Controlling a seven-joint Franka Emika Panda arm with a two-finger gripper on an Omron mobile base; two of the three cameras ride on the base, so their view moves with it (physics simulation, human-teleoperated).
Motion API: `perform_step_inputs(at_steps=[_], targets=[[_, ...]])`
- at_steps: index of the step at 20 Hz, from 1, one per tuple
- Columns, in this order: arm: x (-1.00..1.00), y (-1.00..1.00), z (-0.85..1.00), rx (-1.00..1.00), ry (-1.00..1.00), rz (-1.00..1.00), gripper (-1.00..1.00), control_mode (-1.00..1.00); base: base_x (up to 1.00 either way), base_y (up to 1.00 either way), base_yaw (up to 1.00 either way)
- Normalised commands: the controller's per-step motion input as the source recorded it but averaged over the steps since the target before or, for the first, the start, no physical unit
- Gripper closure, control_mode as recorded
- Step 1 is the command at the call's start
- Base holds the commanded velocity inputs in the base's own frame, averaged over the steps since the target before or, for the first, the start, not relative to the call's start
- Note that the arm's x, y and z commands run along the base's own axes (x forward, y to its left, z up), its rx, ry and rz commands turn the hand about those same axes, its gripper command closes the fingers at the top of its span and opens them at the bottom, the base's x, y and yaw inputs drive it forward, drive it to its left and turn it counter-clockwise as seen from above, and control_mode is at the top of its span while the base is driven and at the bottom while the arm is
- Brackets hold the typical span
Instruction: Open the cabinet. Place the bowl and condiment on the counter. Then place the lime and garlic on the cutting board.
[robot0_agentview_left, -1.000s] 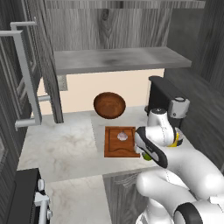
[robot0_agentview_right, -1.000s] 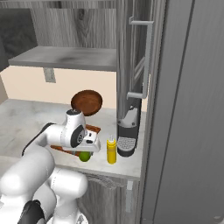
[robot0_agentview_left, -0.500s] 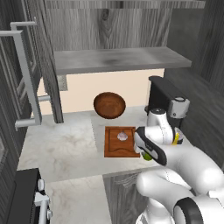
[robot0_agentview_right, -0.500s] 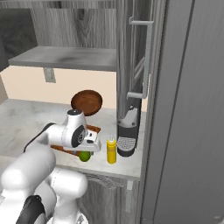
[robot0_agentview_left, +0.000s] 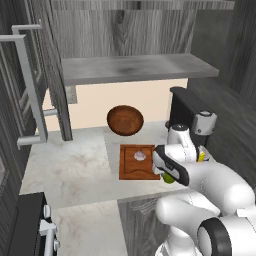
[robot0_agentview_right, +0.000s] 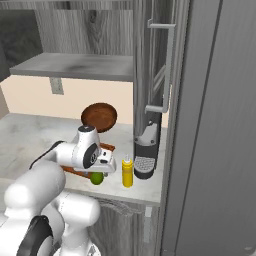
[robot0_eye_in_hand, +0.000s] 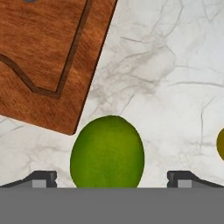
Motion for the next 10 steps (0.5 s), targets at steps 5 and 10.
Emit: perform_step_inputs(at_steps=[5,10], targets=[[0.02,0.00,-0.24,0.00,-0.02,0.00,-1.00,-1.00,0.00,0.00,0.00],[0.00,0.00,-0.24,0.00,0.00,0.00,-1.00,-1.00,0.00,0.00,0.00]])
